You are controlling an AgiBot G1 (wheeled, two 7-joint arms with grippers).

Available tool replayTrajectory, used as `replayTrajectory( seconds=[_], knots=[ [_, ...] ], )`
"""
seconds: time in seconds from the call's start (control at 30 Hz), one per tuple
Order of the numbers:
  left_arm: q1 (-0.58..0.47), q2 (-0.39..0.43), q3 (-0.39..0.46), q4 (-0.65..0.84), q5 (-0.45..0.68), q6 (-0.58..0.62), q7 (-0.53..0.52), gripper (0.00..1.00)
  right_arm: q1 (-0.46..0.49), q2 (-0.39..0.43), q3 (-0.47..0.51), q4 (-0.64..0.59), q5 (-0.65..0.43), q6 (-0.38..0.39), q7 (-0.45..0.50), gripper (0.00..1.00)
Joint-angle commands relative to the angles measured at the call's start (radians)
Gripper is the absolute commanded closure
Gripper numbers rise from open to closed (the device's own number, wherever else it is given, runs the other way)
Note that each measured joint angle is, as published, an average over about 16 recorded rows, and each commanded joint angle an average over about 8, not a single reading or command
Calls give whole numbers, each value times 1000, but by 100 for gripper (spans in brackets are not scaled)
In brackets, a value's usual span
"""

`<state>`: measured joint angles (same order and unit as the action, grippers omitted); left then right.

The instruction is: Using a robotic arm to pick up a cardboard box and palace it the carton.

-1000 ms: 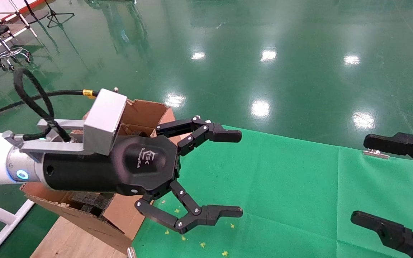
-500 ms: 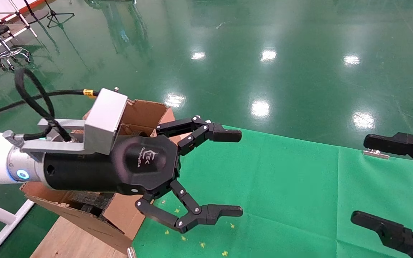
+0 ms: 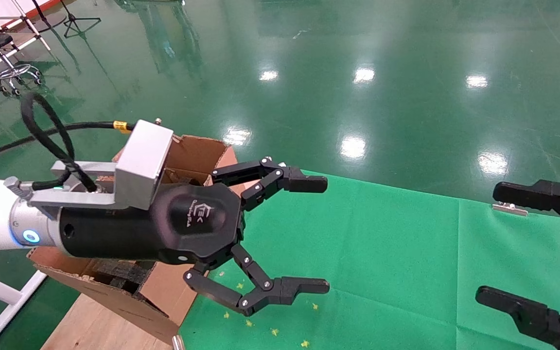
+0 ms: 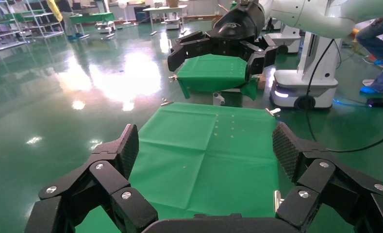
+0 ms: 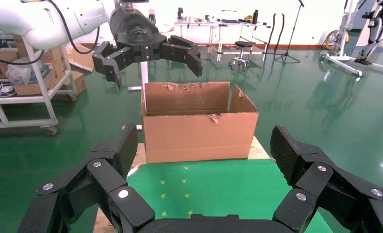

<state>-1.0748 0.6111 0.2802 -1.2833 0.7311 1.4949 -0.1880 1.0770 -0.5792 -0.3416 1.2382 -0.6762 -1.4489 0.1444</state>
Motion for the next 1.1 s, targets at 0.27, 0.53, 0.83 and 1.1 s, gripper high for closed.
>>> replayTrajectory(
  seconds=[0.27,0.53,0.83,1.1],
  knots=[
    [0,0,0,0,0,0,0,0,0,0,0,0,0,0,0,0],
    [0,0,0,0,0,0,0,0,0,0,0,0,0,0,0,0],
    [0,0,0,0,0,0,0,0,0,0,0,0,0,0,0,0],
    [0,0,0,0,0,0,0,0,0,0,0,0,0,0,0,0]
  ],
)
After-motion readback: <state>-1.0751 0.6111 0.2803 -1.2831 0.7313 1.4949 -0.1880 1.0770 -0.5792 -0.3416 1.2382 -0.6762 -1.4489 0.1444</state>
